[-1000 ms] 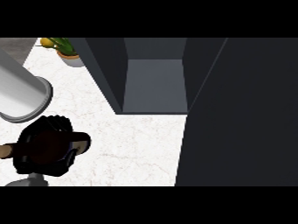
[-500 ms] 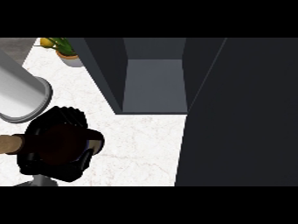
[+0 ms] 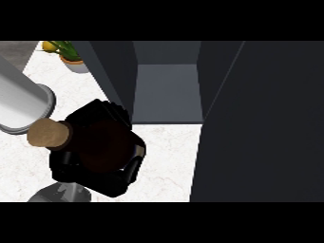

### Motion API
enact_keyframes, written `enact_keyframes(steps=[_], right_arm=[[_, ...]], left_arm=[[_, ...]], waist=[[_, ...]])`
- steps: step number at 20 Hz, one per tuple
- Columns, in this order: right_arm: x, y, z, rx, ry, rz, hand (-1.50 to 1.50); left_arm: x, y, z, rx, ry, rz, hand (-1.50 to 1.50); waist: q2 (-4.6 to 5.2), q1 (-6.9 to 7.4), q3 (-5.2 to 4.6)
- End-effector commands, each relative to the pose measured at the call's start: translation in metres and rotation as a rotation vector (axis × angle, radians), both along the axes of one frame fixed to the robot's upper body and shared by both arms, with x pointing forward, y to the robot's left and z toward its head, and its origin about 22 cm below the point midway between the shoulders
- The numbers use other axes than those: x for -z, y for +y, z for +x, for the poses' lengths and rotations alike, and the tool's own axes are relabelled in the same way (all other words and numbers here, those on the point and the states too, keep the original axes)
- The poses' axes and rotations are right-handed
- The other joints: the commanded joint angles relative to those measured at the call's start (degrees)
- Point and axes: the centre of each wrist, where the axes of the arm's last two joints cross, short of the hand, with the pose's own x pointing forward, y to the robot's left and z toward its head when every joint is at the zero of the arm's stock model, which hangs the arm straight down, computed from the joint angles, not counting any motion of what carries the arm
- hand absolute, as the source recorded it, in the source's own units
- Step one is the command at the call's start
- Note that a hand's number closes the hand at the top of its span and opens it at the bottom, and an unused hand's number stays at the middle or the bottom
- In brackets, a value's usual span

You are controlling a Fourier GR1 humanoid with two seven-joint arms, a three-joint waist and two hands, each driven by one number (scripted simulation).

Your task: Pick up the wine, place it into the cabinet and close the cabinet

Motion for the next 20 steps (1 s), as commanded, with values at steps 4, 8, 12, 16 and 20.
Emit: enact_keyframes(steps=[4, 8, 12, 16, 20], right_arm=[[-0.007, -0.009, -0.027, -0.047, -0.043, 0.031, -1.50], [-0.009, -0.011, -0.011, -0.043, -0.032, 0.023, -1.50], [-0.011, -0.012, -0.025, -0.064, -0.041, 0.038, -1.50], [-0.010, -0.010, -0.022, -0.022, -0.031, 0.026, -1.50], [-0.011, -0.008, -0.030, -0.060, -0.034, 0.021, -1.50]], left_arm=[[-0.033, -0.037, 0.016, -0.008, 0.022, -0.006, 1.50], [-0.031, -0.073, 0.021, -0.035, -0.013, 0.013, 1.50], [-0.038, -0.075, 0.018, -0.048, 0.001, 0.017, 1.50], [-0.042, -0.093, 0.033, -0.071, 0.008, 0.008, 1.50], [-0.019, -0.096, 0.026, -0.103, -0.019, 0.055, 1.50]], waist=[[0.04, -0.17, 0.01], [0.11, -0.17, 0.00], [0.00, -0.10, 0.01], [0.07, -0.20, -0.01], [-0.01, -0.15, -0.01]])
